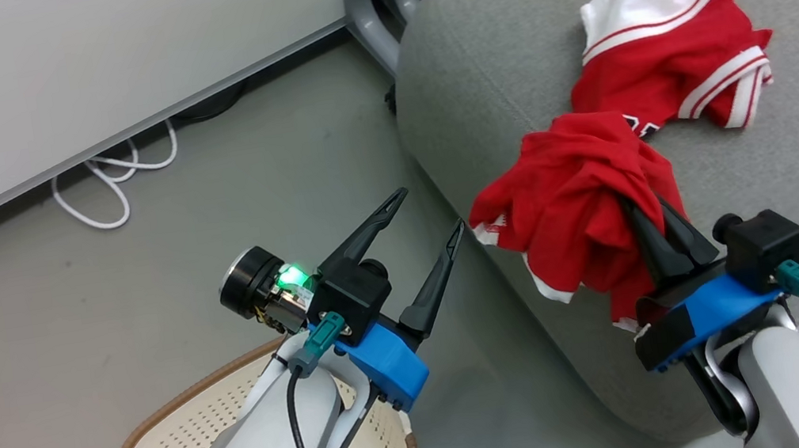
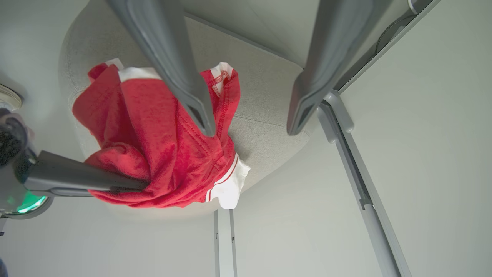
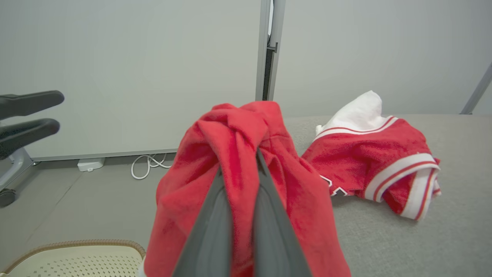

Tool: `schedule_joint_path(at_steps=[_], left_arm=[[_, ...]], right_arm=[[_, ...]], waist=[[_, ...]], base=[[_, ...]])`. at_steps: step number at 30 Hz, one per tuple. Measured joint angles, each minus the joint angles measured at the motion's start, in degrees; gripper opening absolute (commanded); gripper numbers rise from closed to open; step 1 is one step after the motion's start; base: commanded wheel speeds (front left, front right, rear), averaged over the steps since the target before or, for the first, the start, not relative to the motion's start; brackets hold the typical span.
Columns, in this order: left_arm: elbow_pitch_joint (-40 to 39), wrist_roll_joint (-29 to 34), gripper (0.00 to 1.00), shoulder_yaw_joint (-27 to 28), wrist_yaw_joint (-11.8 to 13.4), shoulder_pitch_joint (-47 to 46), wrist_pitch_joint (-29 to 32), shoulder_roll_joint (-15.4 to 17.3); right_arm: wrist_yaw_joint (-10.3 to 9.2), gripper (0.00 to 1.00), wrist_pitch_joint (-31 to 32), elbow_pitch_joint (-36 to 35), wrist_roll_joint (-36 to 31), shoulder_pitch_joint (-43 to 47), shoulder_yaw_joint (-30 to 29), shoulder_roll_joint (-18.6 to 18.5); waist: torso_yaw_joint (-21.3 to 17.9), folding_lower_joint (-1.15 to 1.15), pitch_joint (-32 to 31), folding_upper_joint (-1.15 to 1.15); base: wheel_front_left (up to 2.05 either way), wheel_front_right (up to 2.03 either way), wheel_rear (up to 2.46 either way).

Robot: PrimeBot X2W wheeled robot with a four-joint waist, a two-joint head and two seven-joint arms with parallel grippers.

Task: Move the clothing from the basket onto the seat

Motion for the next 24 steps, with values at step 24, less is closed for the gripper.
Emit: schedule_joint_path(at_steps=[24], left_arm=[[-1.0, 0.1, 1.00, 0.2, 0.0, -1.1, 0.0, 2.0]], right_arm=[[0.00, 0.00, 0.0, -5.2, -1.5, -5.0, -5.2, 0.5]], waist=[[-1.5, 0.00, 3.8, 0.00]], base=[[0.00, 0.00, 0.00]])
